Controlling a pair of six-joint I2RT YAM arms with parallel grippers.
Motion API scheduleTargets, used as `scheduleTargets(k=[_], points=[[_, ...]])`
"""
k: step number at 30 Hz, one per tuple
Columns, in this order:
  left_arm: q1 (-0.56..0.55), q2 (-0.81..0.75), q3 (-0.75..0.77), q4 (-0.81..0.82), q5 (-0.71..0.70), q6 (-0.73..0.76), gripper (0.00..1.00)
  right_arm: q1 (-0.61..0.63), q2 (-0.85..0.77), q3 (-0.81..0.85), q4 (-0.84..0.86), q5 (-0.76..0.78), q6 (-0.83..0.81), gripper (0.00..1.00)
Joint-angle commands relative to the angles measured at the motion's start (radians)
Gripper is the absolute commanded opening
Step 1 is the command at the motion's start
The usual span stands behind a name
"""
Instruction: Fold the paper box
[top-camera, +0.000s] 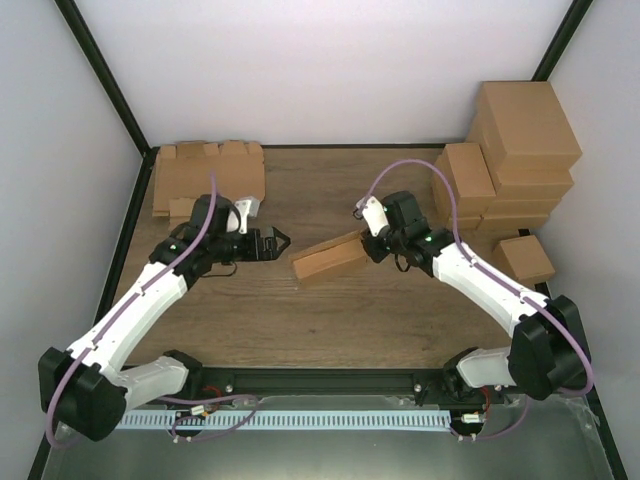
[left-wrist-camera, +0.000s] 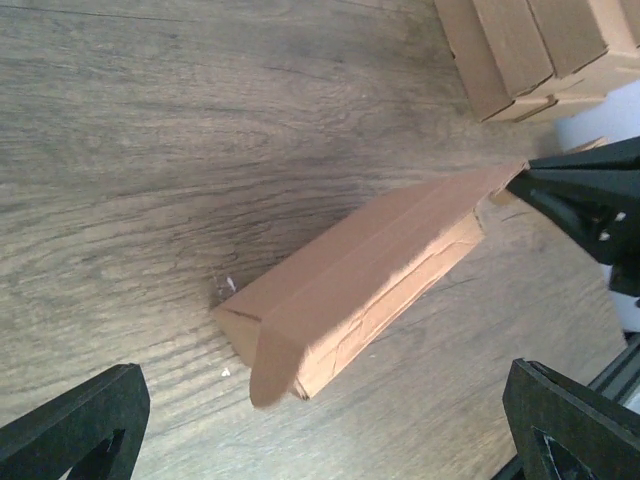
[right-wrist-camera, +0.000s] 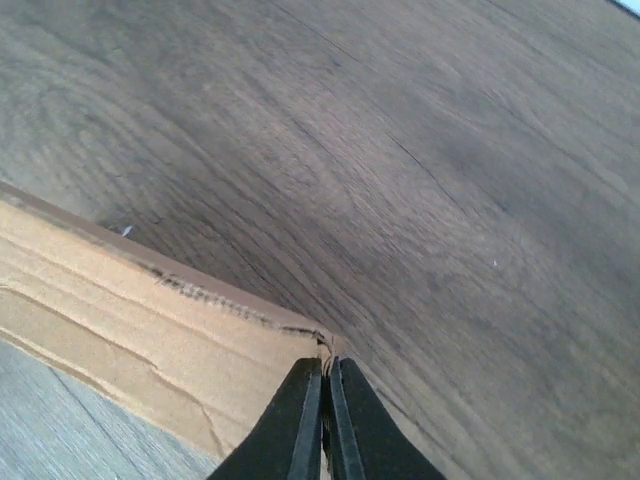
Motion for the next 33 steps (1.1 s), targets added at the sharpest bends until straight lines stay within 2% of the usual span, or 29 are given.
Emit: scheduleTargets(k=[1,6,9,12,18,25,33], points=[[0.004,0.030,0.007,0.060,-0.009,0.106,1.00,-0.003,-0.008,0.018,-0.013,0.081,0.226,0.04],[0.003,0.044,-0.002,0.088,0.014,0.138,1.00,-0.004,0.080,0.080,-0.091,0.124,0.375,0.01],[0.003,0.055,-0.004,0.082,-0.008,0.162,1.00,-0.003,0.094,0.070,-0.081,0.114,0.436,0.01],[0.002,0.070,-0.010,0.086,-0.001,0.192,0.95,-0.003,0.077,0.030,-0.047,0.093,0.470,0.01],[-0.019,0.153,0.003,0.052,0.012,0.271,0.81,-0.003,0.043,-0.005,-0.042,0.080,0.460,0.04],[-0.094,0.195,0.003,0.078,-0.072,0.234,0.67,-0.003,0.032,-0.022,-0.055,0.084,0.442,0.10],[-0.139,0.222,0.018,0.066,-0.185,0.203,0.61,-0.003,0.025,-0.024,-0.052,0.067,0.454,0.11]])
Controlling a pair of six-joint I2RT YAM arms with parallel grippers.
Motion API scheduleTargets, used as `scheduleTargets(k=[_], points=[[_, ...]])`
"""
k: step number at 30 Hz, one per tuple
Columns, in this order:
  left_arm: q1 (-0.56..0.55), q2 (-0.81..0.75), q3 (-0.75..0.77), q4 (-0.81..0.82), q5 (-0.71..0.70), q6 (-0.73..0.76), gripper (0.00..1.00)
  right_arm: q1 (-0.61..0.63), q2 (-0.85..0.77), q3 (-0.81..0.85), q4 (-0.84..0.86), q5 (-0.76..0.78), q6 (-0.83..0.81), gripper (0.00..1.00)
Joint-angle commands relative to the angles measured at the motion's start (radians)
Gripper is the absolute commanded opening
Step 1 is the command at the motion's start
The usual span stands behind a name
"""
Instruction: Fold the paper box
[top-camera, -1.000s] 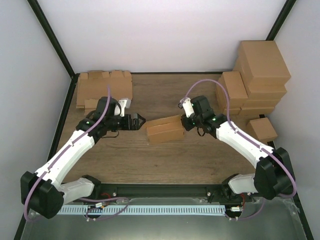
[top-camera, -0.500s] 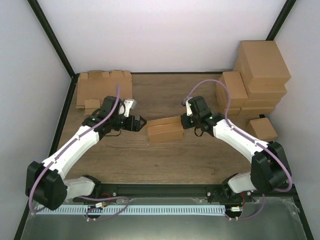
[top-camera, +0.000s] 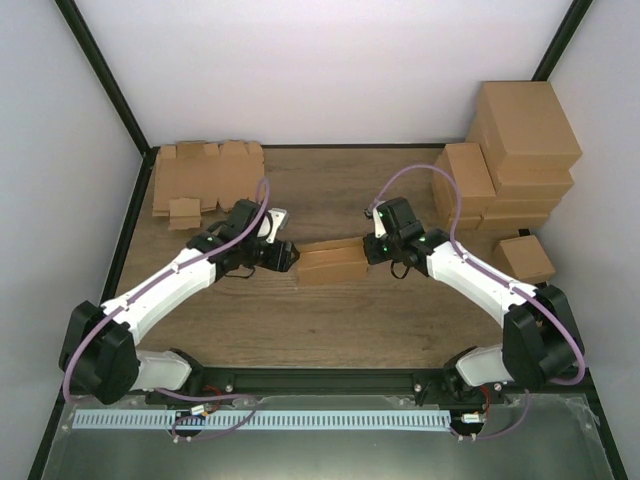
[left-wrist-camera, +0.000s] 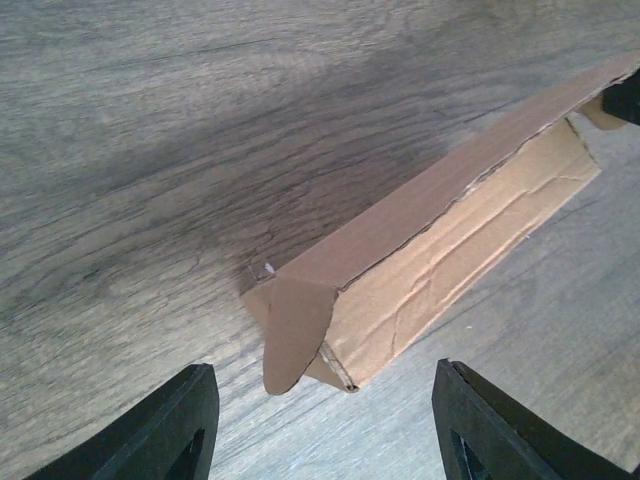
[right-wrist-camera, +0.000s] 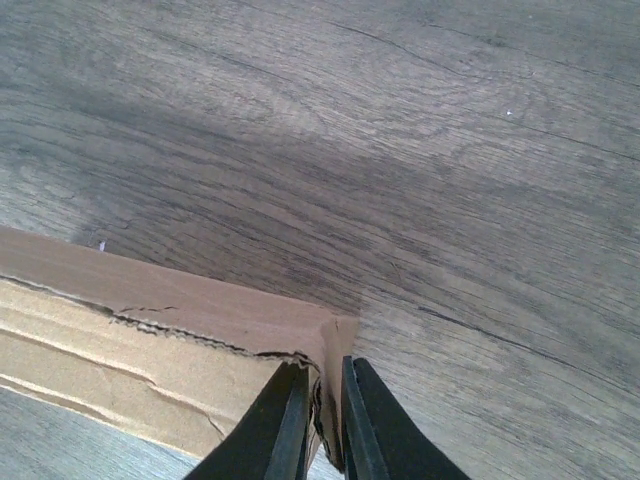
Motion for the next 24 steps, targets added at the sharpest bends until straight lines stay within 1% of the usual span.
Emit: scheduleTargets(k=[1,6,8,12,15,18,20,24], points=[[-0.018,0.014,0.019,0.003,-0.078,-0.009,0.60,-0.003,-0.028,0.004,-0.010,-0.008,0.012,0.11],[-0.025,0.031,0.018,-0.005,-0.096,-0.009,0.52,-0.002,-0.022,0.013,-0.017,-0.013,0.019,0.10],[-0.025,0.040,0.019,-0.004,-0.106,-0.014,0.51,-0.002,-0.022,0.015,-0.017,-0.014,0.021,0.10],[-0.025,0.060,0.021,0.011,-0.097,-0.021,0.41,-0.002,-0.024,0.017,-0.016,-0.018,0.025,0.10],[-0.025,0.085,0.029,0.013,-0.097,-0.026,0.38,-0.001,-0.022,0.019,-0.016,-0.023,0.031,0.10],[-0.026,0.102,0.044,0.003,-0.096,-0.040,0.31,-0.001,-0.017,0.026,-0.027,-0.024,0.046,0.10],[-0.027,0.104,0.066,-0.012,-0.093,-0.054,0.24,0.000,-0.011,0.035,-0.039,-0.021,0.069,0.09],[-0.027,0.118,0.101,-0.044,-0.080,-0.088,0.11,0.007,-0.009,0.040,-0.042,-0.013,0.107,0.02]])
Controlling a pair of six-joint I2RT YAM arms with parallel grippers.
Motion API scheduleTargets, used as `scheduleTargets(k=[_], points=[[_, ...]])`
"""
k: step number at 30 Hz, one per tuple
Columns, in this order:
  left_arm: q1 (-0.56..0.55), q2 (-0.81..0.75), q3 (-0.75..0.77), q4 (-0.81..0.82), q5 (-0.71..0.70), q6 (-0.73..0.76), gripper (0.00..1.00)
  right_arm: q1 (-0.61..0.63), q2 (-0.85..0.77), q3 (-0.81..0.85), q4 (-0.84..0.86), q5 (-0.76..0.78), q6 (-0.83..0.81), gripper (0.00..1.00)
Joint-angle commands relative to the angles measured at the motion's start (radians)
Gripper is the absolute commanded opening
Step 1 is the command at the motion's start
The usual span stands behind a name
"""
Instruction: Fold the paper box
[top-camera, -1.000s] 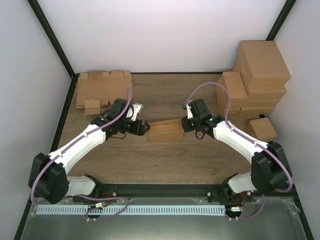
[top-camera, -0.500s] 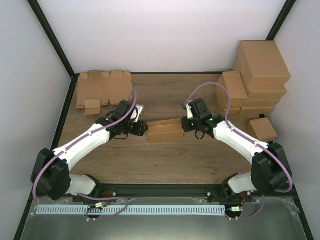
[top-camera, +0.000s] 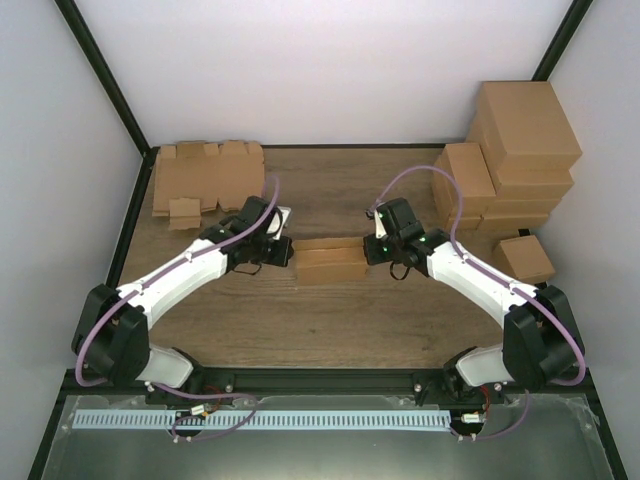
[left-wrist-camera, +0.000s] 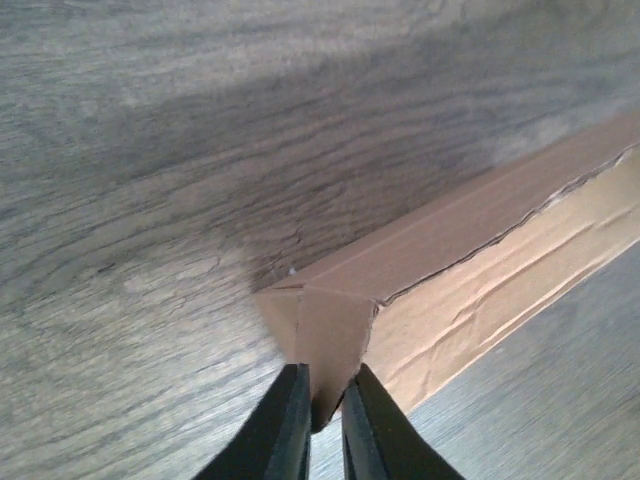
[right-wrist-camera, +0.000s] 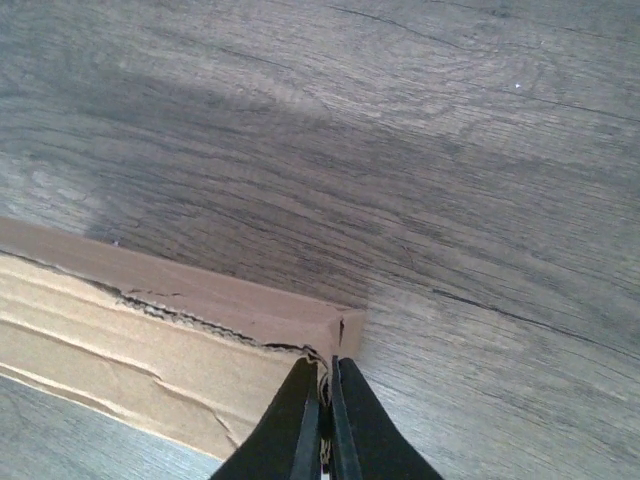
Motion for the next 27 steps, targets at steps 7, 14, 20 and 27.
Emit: scheduleTargets(k=[7,14,20,27], points=[[-0.010,0.014,0.065,-0.031,0.035,-0.103,0.04,0.033,0.024,0.059,-0.053,0.051,0.147,0.01],[-0.012,0.008,0.056,-0.014,0.033,-0.164,0.04,0.073,0.029,0.079,-0.068,0.109,0.233,0.01],[-0.012,-0.019,-0.005,0.053,0.041,-0.232,0.04,0.105,0.015,0.064,-0.068,0.151,0.298,0.01],[-0.014,-0.049,-0.084,0.115,0.033,-0.285,0.04,0.143,-0.020,0.017,-0.025,0.193,0.341,0.01]])
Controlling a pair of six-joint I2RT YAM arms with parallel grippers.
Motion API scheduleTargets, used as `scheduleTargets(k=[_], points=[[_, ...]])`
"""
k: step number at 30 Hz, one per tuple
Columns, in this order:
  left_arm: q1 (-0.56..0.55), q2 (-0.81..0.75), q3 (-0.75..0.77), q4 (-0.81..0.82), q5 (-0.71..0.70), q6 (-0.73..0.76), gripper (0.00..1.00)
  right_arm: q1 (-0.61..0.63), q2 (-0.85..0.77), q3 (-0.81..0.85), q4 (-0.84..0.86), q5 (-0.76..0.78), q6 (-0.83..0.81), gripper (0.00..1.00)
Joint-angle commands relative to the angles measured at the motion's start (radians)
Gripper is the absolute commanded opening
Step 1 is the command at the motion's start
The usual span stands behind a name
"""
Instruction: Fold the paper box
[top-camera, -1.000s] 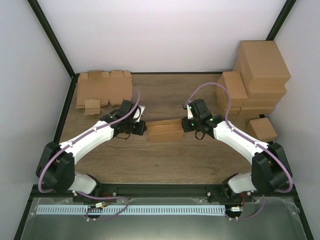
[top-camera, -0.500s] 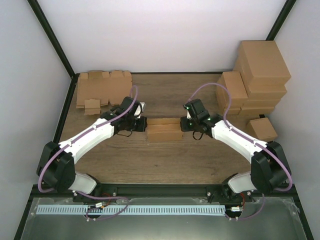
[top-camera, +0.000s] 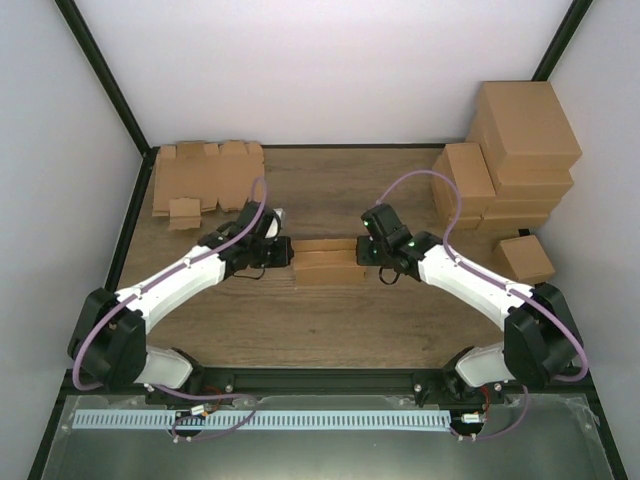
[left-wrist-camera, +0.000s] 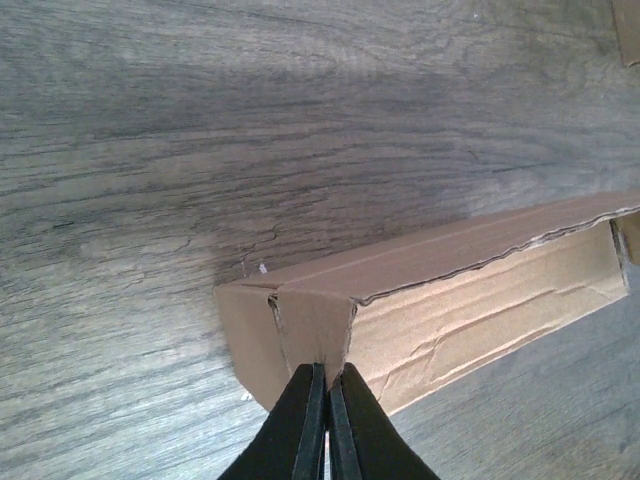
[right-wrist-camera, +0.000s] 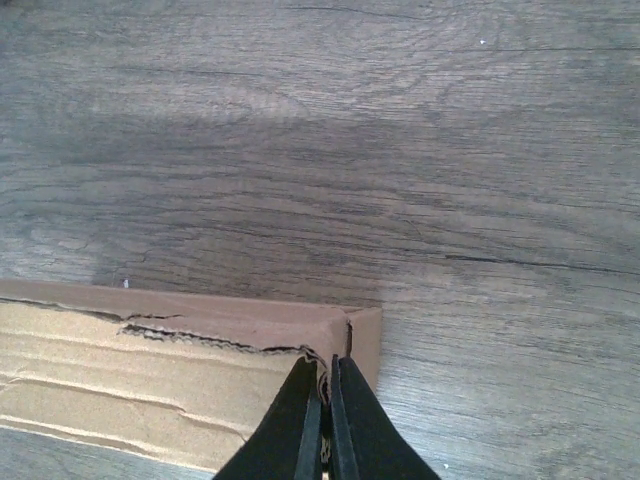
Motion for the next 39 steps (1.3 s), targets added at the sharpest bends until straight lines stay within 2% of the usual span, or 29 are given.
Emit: scheduleTargets(k=[1,6,16,24,39], points=[[-0.010,-0.036,-0.053,0.051,-0.001,-0.055,0.04,0.035,-0.036,-0.022,0.026,0.047,0.053,0.01],[-0.013,-0.083,-0.105,0.103,-0.005,-0.097,0.04,0.047,-0.023,-0.054,0.048,0.059,0.065,0.01],[-0.019,-0.074,-0.133,0.121,0.000,-0.108,0.04,0.081,-0.027,-0.089,0.065,0.096,0.079,0.01],[-0.022,-0.062,-0.116,0.117,0.000,-0.123,0.04,0.081,-0.027,-0.085,0.025,0.147,0.026,0.01],[-0.034,-0.050,-0.110,0.111,0.002,-0.151,0.04,0.081,-0.033,-0.135,0.048,0.140,0.021,0.01]])
